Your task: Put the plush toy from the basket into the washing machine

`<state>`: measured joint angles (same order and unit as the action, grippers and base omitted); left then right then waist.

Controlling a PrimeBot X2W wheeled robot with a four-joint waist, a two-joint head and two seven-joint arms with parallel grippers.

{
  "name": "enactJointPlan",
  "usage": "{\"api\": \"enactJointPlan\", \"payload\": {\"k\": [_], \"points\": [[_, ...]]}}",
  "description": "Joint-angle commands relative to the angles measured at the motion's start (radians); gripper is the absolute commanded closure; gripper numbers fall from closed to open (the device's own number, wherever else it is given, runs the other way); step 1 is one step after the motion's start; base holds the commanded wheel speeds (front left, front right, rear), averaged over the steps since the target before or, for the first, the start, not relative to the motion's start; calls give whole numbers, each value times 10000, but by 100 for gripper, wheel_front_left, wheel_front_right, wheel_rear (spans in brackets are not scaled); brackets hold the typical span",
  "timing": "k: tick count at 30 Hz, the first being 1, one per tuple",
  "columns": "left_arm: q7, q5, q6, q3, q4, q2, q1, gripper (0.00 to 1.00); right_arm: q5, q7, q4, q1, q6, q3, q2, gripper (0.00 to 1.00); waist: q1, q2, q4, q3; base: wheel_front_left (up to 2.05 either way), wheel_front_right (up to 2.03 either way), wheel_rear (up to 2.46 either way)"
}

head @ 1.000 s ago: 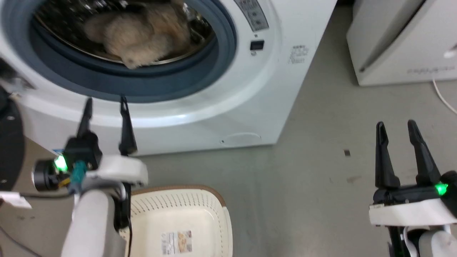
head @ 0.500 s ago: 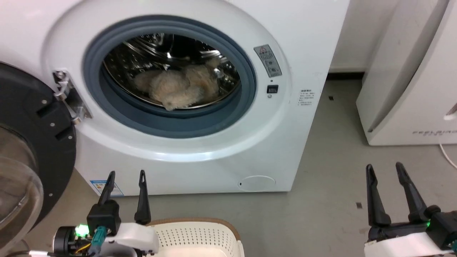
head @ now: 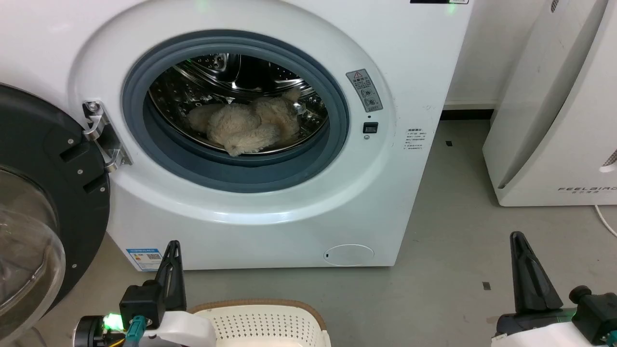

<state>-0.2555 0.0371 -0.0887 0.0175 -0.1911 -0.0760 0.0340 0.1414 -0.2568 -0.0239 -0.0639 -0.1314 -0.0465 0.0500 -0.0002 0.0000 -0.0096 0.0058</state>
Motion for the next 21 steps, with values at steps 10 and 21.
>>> {"api": "enactJointPlan", "payload": {"k": [10, 21], "points": [[231, -34, 79, -14, 174, 23, -31, 100, -129, 232, 22, 58, 1, 41, 0, 100, 2, 0, 8, -4, 0, 0, 0], [455, -66, 157, -30, 342, 46, -61, 100, -253, 458, 43, 114, 1, 82, 0, 100, 2, 0, 17, -9, 0, 0, 0]]}}
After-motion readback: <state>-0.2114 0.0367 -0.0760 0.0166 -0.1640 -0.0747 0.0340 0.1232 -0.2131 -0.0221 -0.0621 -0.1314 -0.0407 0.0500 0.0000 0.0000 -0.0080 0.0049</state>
